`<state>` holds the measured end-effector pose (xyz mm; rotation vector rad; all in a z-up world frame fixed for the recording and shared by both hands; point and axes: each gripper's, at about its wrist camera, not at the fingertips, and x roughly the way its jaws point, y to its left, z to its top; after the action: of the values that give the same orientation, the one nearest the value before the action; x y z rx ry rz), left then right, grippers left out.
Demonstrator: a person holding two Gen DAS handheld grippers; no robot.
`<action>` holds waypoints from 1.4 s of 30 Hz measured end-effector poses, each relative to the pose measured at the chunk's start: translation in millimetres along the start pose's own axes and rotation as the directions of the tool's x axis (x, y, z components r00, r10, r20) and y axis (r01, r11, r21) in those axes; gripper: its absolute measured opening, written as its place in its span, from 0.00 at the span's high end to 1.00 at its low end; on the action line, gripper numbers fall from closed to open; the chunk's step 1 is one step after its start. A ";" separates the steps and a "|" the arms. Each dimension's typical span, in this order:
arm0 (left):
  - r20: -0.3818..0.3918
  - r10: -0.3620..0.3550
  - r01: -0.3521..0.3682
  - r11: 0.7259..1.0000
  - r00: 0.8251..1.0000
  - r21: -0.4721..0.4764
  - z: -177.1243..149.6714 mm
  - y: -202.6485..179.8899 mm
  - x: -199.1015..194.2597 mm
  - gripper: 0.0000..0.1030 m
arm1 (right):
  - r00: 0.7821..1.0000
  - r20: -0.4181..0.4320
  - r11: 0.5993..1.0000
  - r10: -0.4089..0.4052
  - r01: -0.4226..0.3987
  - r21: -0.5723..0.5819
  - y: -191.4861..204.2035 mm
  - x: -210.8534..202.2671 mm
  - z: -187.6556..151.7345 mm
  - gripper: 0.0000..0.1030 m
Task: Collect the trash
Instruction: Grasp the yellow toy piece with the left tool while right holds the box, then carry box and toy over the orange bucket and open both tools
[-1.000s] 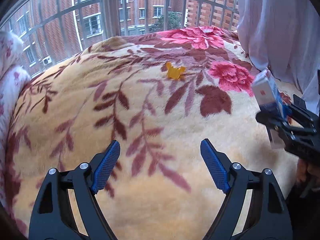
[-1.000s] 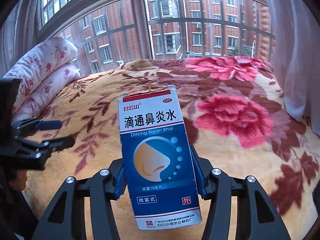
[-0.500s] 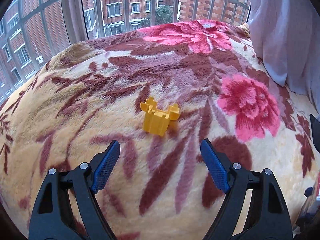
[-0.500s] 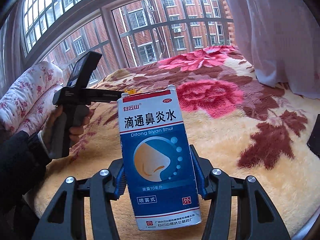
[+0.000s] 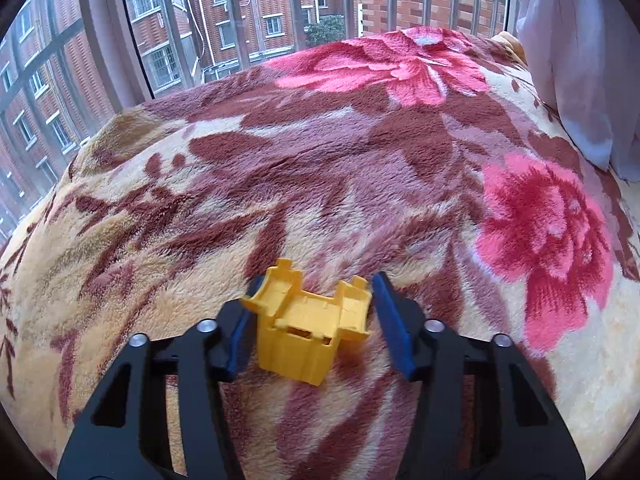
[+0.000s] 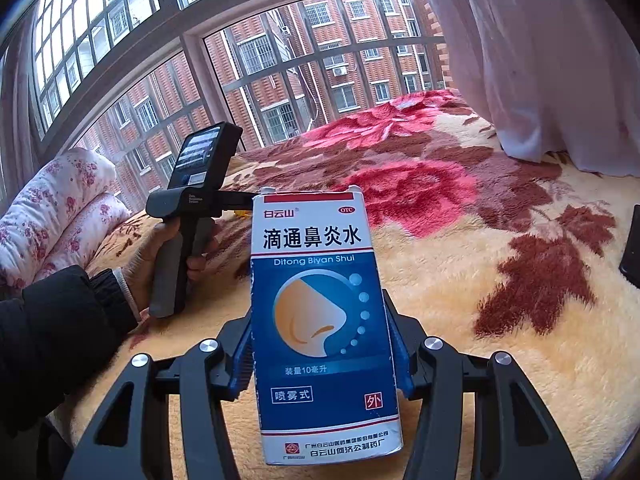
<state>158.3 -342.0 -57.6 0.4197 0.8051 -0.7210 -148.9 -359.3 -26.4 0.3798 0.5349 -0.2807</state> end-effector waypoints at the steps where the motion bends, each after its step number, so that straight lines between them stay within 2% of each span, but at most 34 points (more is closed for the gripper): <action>1: 0.006 0.023 -0.023 1.000 1.000 0.018 -0.7 -4.2 -1.5 0.59 | 1.000 0.002 1.000 -0.002 0.002 -0.001 0.0 0.3 -0.2 0.48; 4: 0.015 0.051 -0.051 0.997 0.999 0.055 -3.2 -13.7 -7.1 0.59 | 1.000 0.007 1.000 -0.007 0.007 -0.004 2.9 -2.6 -1.2 0.48; 10: 0.031 0.008 -0.009 0.999 0.999 0.037 -21.0 -11.3 -45.8 0.59 | 1.000 0.021 1.000 0.005 -0.005 -0.013 10.2 -15.0 0.7 0.49; 16: 0.034 0.005 -0.005 1.000 0.999 0.012 -56.0 -5.8 -96.0 0.59 | 0.999 0.026 0.998 0.043 -0.042 -0.037 30.1 -29.7 -2.7 0.48; 22: 0.022 0.052 -0.051 0.998 0.998 -0.043 -96.0 8.1 -142.5 0.59 | 0.998 0.025 0.996 0.059 -0.057 -0.068 50.0 -45.8 -10.8 0.48; 29: -0.027 0.121 -0.124 0.977 0.992 -0.174 -157.2 30.4 -192.0 0.59 | 0.988 -0.043 0.987 0.149 -0.152 -0.057 76.3 -54.8 -22.9 0.49; 33: -0.027 0.159 -0.161 0.959 0.987 -0.231 -192.9 38.3 -224.8 0.59 | 0.983 -0.077 0.982 0.166 -0.172 -0.073 90.9 -59.9 -29.5 0.49; 37: -0.020 0.143 -0.143 0.957 0.990 -0.253 -229.9 36.8 -251.0 0.59 | 0.965 -0.132 0.966 0.227 -0.240 -0.092 105.0 -66.2 -38.0 0.49; 42: -0.001 0.107 -0.104 0.962 0.994 -0.253 -271.5 25.5 -276.1 0.59 | 0.946 -0.200 0.951 0.256 -0.284 -0.126 112.7 -75.8 -52.9 0.49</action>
<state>-91.5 -48.2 -14.3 0.2255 0.8439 -0.5134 -194.8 -224.2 3.8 0.3258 0.6710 0.0622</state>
